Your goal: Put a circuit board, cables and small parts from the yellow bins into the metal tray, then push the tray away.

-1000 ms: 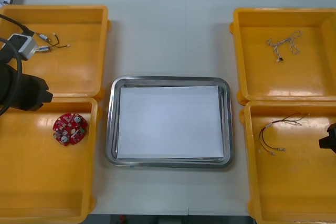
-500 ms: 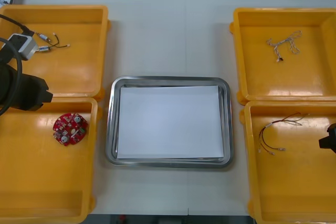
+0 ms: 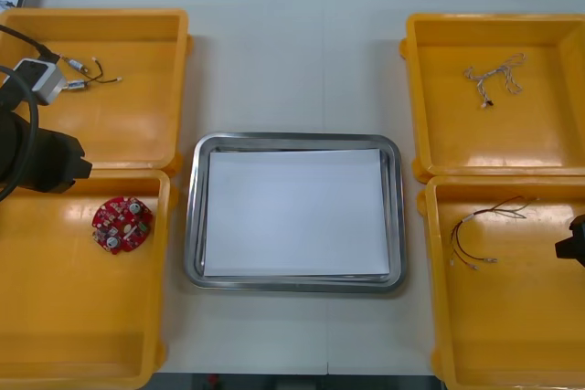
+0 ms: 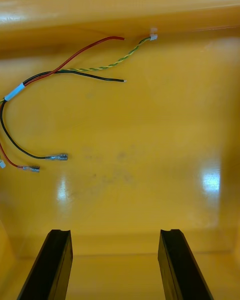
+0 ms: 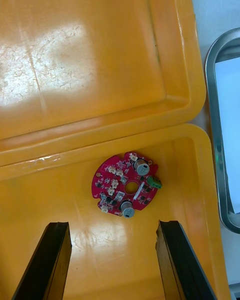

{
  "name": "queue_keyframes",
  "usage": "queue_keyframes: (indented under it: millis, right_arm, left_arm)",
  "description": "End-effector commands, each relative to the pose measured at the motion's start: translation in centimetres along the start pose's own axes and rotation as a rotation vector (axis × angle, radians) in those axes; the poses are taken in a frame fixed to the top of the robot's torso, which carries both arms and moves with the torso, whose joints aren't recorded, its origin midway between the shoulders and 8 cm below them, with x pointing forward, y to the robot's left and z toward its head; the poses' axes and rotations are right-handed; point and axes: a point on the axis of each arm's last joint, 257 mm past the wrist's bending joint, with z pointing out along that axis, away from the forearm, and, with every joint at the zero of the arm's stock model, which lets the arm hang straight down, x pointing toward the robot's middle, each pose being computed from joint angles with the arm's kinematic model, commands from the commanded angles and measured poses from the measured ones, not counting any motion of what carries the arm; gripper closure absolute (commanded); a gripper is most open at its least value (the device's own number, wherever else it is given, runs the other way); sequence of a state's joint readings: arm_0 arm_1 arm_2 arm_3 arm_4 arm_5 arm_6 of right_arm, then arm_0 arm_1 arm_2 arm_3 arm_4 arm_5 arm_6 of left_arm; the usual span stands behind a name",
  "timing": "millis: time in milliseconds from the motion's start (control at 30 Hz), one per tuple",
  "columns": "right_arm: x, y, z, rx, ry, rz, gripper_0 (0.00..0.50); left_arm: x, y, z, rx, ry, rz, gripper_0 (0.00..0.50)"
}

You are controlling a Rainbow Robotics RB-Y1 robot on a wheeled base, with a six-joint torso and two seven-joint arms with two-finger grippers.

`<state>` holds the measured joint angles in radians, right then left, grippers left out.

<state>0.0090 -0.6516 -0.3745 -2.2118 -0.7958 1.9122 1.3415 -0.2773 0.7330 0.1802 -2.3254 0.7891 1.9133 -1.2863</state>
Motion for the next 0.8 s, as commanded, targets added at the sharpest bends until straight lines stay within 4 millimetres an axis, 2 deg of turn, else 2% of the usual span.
queue_keyframes:
  millis: [33,800]
  right_arm:
    - [-1.33,-0.61,-1.51,0.040,-0.041,-0.022,0.000]
    - [-1.33,-0.61,-1.51,0.040,-0.041,-0.022,0.000]
  left_arm:
    - [0.19,0.60,-0.42,-0.030,0.014,0.112,0.000]
    - [0.19,0.60,-0.42,-0.030,0.014,0.112,0.000]
